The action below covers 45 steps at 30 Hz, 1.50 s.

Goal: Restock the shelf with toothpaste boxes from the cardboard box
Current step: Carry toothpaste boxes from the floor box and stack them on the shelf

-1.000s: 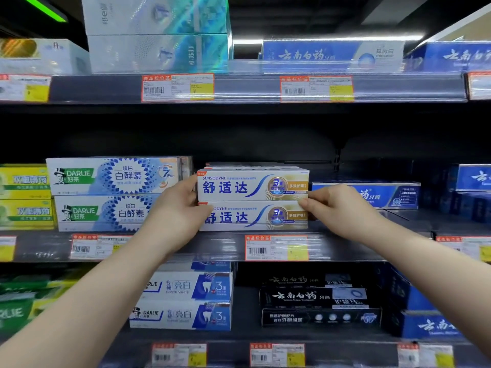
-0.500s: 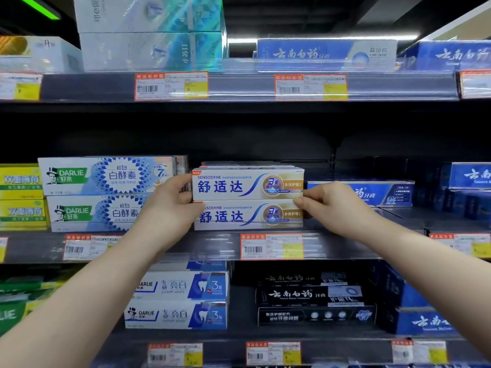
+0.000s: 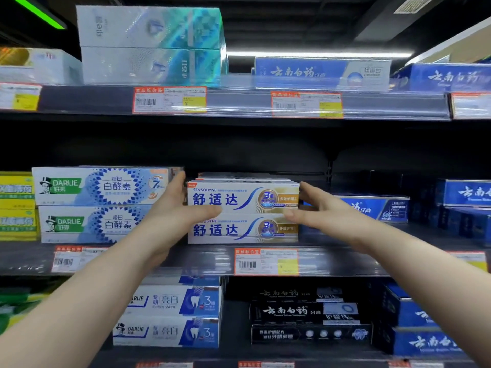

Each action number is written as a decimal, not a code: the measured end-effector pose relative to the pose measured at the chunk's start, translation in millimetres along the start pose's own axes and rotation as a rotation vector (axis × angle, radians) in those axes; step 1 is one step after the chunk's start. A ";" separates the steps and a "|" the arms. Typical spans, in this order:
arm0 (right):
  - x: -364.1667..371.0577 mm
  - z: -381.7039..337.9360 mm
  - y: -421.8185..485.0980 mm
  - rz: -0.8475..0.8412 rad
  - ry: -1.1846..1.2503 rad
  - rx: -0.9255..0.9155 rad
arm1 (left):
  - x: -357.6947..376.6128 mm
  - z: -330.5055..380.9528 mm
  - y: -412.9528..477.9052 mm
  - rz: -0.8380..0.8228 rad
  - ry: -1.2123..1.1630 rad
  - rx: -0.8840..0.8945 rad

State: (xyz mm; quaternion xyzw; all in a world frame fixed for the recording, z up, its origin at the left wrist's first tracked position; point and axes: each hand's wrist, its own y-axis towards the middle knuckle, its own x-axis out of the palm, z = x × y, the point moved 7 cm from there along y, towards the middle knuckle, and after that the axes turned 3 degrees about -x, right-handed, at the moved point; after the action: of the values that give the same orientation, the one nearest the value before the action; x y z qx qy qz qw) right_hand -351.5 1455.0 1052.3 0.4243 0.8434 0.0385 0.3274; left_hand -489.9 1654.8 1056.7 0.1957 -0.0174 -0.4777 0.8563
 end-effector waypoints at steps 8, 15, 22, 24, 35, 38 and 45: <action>13.3 -7.8 -1.7 -0.188 0.072 -0.035 | 3.3 -7.2 12.5 -0.037 0.045 -0.106; 14.0 -10.2 -1.0 -0.168 0.054 -0.047 | -2.9 -14.4 15.8 -0.035 0.113 -0.122; 12.8 -13.8 -2.7 -0.150 0.050 -0.060 | -4.0 -15.1 17.5 -0.039 0.132 -0.107; 12.9 -13.9 -2.8 -0.152 0.055 -0.060 | -3.8 -13.8 17.1 -0.038 0.131 -0.106; 12.5 -10.4 -0.4 -0.145 0.000 -0.063 | -2.8 -5.9 7.4 -0.039 0.155 -0.048; 10.9 -9.3 -0.6 -0.135 -0.006 -0.070 | -5.1 -7.3 4.8 -0.053 0.182 -0.042; 11.7 -3.4 2.2 -0.131 -0.077 -0.051 | -3.3 -7.1 -2.9 -0.088 0.234 -0.006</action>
State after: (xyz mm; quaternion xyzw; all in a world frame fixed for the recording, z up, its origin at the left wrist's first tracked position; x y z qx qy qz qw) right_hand -357.0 1465.7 1049.7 0.3607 0.8548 0.0220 0.3723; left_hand -492.5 1658.5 1049.6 0.2480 0.0926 -0.4889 0.8312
